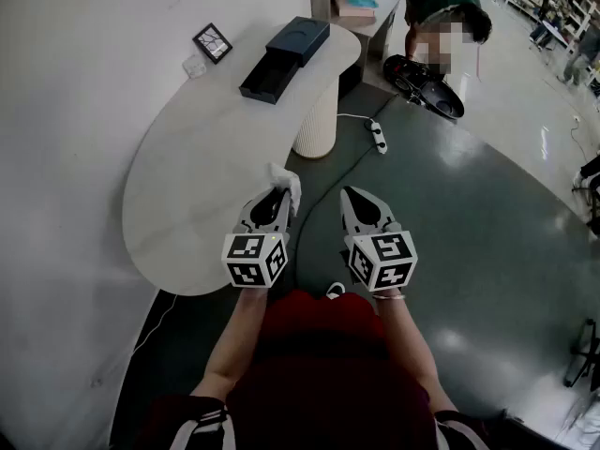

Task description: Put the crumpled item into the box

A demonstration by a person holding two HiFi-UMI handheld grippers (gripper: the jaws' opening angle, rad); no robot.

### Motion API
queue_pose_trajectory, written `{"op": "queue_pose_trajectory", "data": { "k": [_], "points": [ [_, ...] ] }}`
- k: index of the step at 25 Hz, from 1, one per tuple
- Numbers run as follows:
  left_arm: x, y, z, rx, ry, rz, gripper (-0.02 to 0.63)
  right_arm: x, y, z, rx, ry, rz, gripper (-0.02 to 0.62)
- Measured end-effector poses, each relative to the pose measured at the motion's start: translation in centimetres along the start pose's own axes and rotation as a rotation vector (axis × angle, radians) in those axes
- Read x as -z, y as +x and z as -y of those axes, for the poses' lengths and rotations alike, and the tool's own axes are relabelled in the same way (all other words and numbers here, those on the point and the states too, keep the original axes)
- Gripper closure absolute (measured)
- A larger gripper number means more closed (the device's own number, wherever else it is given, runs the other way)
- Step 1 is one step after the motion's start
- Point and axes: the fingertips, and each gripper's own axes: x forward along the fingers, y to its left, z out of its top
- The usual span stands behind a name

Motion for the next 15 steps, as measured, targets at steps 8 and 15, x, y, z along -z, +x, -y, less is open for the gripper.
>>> {"op": "queue_pose_trajectory", "data": {
  "k": [8,15],
  "points": [
    [-0.6,1.2,-0.1,-0.022,-0.010,0.025,0.534,-0.2,0.2,2.3,0.006,-0.001,0.017,0.580],
    [-1.2,1.6,0.4,-0.031,-0.023,0.037,0.534,0.1,0.0,3.3,-0.010,0.018,0.001,0.580]
  ]
}}
